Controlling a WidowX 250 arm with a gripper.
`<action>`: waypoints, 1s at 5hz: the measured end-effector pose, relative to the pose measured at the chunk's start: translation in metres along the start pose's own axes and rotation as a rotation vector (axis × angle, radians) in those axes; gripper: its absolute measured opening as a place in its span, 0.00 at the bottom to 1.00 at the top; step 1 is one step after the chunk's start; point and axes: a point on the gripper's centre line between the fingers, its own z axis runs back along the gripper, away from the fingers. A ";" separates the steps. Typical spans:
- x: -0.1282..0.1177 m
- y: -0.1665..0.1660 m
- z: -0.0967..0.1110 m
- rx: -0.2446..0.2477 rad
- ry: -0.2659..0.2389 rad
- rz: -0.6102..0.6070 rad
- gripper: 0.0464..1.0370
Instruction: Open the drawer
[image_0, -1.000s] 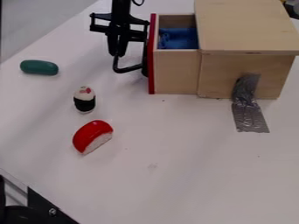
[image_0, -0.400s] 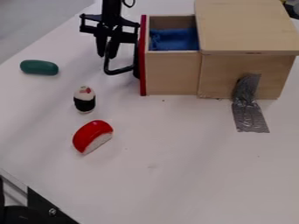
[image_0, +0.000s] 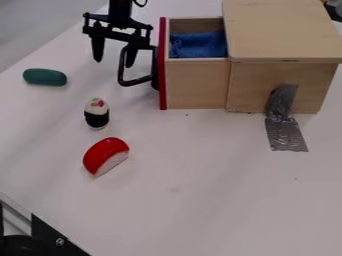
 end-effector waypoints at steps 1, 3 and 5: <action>-0.005 0.009 0.029 -0.034 -0.024 -0.009 0.96; -0.023 0.040 0.067 -0.123 -0.079 0.004 0.96; -0.065 0.057 0.068 -0.155 -0.160 -0.057 0.96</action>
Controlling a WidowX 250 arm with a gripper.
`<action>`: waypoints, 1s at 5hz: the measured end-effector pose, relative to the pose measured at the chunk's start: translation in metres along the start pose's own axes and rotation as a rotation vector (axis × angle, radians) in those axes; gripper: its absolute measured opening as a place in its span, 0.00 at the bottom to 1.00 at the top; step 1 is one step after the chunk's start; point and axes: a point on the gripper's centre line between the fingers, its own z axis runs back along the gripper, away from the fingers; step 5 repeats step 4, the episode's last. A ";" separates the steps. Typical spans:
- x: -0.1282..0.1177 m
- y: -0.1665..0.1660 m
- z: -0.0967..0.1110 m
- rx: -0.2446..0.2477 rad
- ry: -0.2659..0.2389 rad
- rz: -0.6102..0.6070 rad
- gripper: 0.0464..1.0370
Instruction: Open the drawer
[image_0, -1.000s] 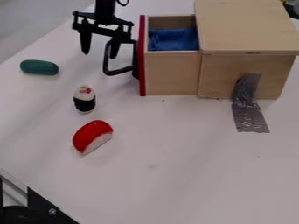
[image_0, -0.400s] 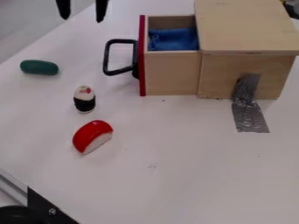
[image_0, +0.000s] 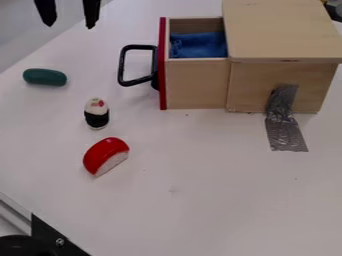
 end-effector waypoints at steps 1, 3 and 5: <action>-0.034 -0.003 0.008 -0.007 -0.039 -0.069 0.96; -0.072 -0.002 0.014 -0.034 -0.059 -0.140 0.96; -0.072 -0.002 0.014 -0.035 -0.056 -0.140 0.96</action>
